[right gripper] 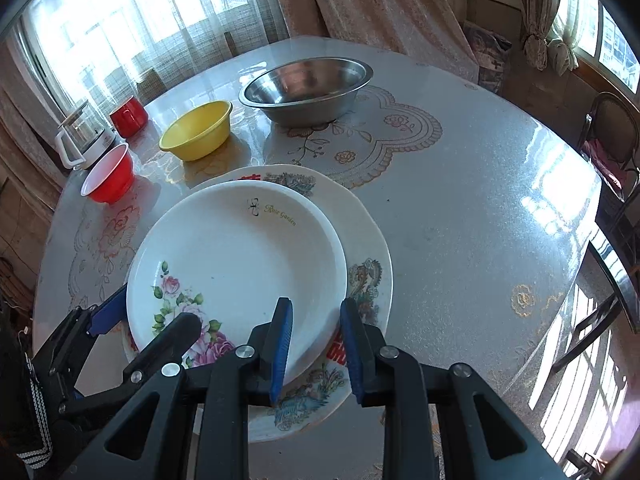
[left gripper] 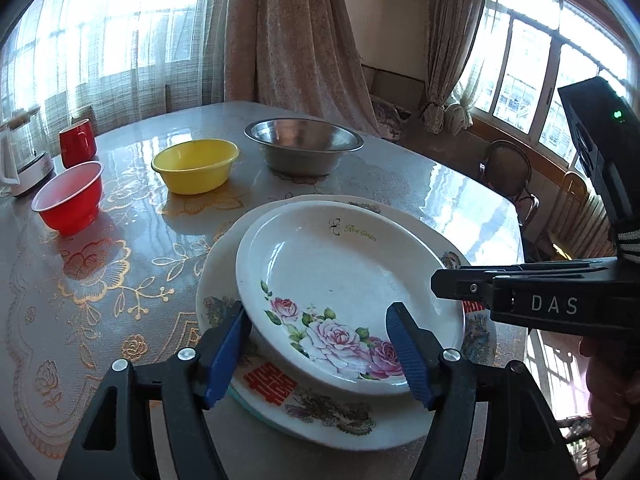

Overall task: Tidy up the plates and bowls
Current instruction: 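Open the left tool to release the rose-pattern bowl on the stack, then move the left tool to the rim of the stainless steel bowl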

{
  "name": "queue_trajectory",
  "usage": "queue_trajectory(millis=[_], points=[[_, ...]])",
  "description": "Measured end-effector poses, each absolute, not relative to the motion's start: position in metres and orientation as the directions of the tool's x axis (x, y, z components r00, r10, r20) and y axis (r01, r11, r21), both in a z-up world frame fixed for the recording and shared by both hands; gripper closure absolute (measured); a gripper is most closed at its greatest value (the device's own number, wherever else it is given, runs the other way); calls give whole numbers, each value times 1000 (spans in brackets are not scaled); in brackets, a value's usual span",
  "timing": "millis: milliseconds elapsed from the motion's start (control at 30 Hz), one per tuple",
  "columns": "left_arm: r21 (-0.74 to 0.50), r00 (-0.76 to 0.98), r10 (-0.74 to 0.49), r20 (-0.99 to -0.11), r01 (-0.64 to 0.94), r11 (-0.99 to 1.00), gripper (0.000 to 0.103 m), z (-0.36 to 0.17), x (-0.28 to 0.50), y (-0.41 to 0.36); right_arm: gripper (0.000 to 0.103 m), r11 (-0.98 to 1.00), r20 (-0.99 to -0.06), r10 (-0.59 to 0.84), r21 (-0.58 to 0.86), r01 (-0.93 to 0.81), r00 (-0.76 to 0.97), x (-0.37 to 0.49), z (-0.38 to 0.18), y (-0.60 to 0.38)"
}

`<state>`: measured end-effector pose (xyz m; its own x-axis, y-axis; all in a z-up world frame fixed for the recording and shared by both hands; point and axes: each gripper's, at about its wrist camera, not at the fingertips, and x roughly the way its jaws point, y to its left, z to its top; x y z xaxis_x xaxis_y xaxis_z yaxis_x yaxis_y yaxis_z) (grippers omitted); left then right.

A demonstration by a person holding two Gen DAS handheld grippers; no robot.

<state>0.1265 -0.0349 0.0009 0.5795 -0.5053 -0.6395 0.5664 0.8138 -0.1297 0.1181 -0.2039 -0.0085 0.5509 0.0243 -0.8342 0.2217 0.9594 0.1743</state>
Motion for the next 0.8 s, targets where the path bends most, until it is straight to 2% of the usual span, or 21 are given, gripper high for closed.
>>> queue_trajectory(millis=[67,200,400,567,800], points=[[-123,579,-505,-640,572,811,29,1,125,-36,77,960,-830,22,174,221,558,118,-7,-205],[-195,535,-557,-635,587,786,27,2,131,-29,77,957,-832,29,183,225,554,119,-8,-207],[-174,553,-541,-634,579,796,27,5,131,-26,78,959,-808,9,175,225,590,114,-3,-207],[-147,625,-535,-569,563,814,19,20,130,-10,78,973,-776,56,184,141,628,112,4,-195],[-236,711,-461,-531,399,886,12,24,149,22,78,962,-779,93,231,146,620,113,-1,-195]])
